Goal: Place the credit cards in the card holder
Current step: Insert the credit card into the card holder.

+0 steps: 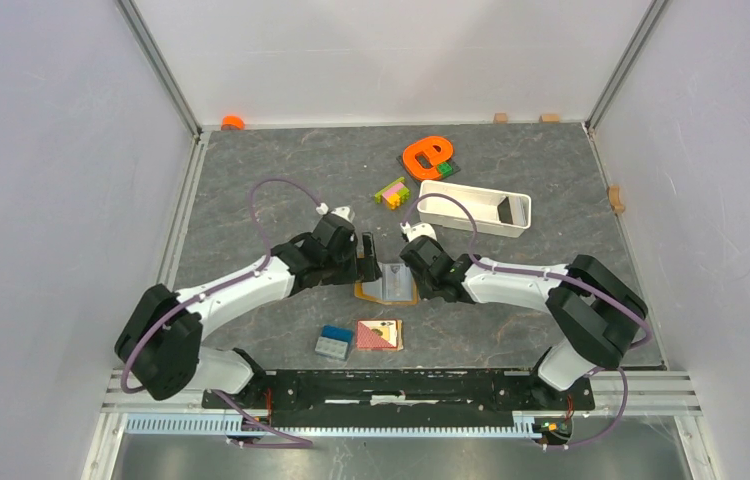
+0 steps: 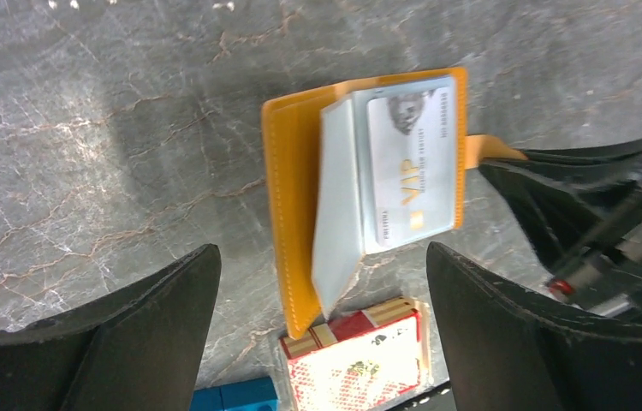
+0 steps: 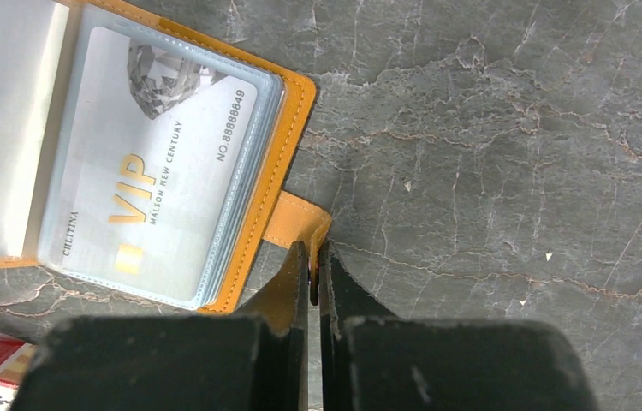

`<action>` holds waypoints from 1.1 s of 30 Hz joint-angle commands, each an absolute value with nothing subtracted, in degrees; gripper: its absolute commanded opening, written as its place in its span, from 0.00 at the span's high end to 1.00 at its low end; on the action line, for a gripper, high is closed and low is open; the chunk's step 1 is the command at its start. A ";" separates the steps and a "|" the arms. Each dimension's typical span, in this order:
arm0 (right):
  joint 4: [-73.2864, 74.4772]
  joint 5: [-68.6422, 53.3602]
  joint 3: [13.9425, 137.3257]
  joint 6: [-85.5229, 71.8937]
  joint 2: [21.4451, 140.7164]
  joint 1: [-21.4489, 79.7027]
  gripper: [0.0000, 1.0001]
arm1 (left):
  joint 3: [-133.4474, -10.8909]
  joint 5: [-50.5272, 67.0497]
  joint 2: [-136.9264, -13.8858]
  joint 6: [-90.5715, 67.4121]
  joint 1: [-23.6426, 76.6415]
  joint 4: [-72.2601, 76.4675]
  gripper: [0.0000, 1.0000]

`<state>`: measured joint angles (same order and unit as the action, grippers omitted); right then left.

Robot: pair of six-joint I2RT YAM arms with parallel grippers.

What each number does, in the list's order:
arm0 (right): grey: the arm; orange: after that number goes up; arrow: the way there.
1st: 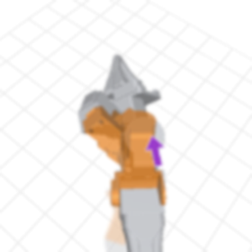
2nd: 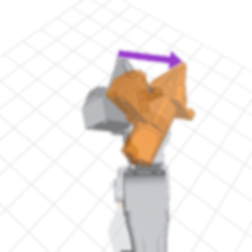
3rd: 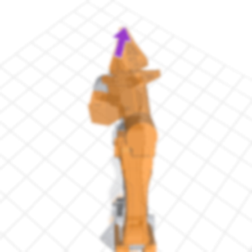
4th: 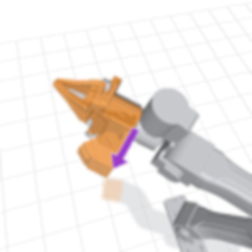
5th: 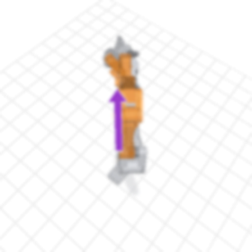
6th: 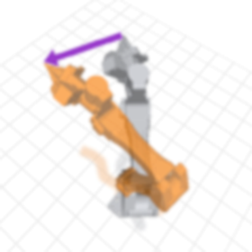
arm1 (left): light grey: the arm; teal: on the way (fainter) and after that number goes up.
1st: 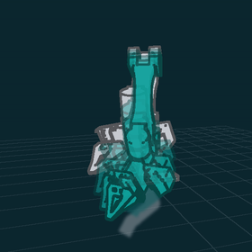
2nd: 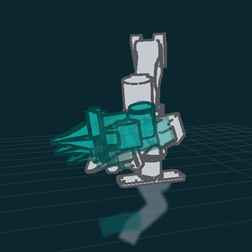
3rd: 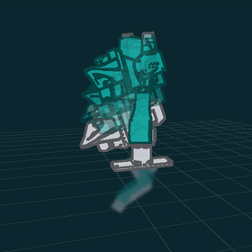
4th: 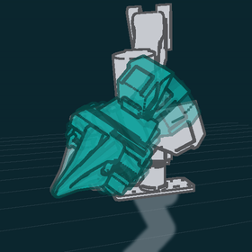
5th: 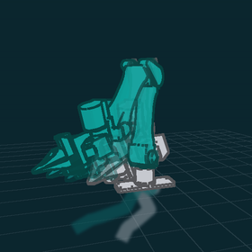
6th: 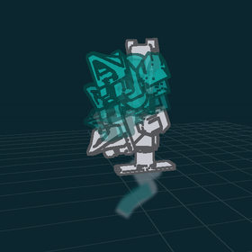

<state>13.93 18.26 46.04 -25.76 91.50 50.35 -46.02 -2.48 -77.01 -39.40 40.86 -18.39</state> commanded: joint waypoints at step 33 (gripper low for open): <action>-3.18 -9.52 38.26 -34.49 83.76 42.84 0.74 | -37.01 3.42 -83.94 -43.68 38.85 -6.67 0.94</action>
<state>2.31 -5.87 38.63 -32.80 83.44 43.16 -37.93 3.31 -83.20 -42.22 38.96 -7.46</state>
